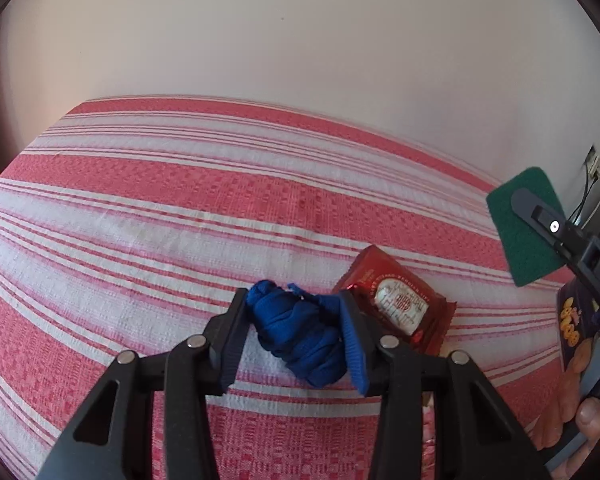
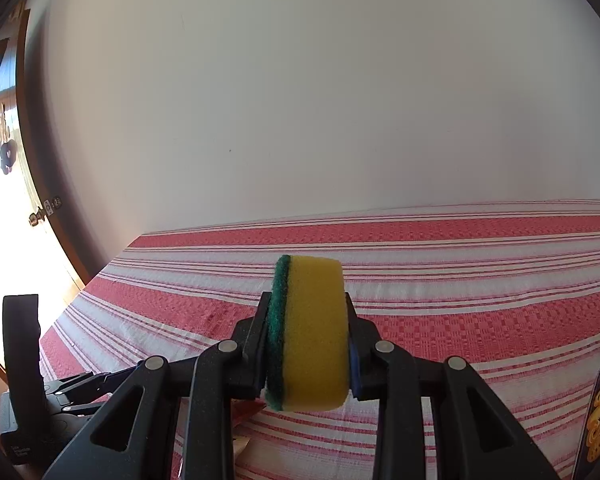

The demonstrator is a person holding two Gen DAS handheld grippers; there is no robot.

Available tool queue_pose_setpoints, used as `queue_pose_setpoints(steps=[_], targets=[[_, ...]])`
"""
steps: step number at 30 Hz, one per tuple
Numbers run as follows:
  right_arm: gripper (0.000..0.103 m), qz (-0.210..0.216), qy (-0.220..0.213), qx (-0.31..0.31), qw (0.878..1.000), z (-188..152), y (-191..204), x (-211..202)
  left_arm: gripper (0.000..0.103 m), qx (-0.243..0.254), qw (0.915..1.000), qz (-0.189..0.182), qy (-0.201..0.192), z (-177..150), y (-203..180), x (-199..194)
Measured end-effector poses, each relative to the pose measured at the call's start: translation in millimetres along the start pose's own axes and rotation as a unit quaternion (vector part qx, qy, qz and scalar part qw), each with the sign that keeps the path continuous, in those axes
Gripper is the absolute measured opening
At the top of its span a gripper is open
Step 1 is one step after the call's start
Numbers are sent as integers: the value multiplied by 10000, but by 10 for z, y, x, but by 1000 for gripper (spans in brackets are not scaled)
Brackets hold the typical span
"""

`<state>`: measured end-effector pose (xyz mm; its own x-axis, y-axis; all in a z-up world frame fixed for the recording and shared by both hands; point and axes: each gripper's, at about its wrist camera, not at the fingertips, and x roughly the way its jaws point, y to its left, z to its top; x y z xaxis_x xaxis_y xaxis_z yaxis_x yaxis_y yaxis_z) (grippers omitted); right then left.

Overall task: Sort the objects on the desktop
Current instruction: 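Grasp the small green-backed yellow sponge with the right gripper while the left grasps the blue cloth, then carry the held sponge and blue cloth over the metal tin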

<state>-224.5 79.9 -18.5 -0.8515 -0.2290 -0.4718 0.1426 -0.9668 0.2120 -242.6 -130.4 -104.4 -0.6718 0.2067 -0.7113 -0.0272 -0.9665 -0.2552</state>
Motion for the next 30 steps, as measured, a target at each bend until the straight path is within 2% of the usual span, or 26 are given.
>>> queue_pose_setpoints(steps=[2,7,12,15,21,30], targets=[[33,22,-106,20,9999,11,-17,-41,43,-94,9992,19,-381,-22,23,-127],[32,35,-394,-159,9991,24,16,-172,43,215,9931,326,-1103,-30,-101,-339],[32,-146,-632,-552,9964,-21,171,-232,43,393,9875,713,-1347,-81,-207,-428],[32,-224,-734,-699,9946,-59,218,-271,43,460,9856,821,-1403,-68,-228,-443],[32,-242,-536,-735,9956,-168,199,-274,43,540,9824,983,-1494,-56,-244,-459],[32,-431,-827,-869,9918,-275,192,-465,43,840,9686,1403,-1872,-97,-379,-557]])
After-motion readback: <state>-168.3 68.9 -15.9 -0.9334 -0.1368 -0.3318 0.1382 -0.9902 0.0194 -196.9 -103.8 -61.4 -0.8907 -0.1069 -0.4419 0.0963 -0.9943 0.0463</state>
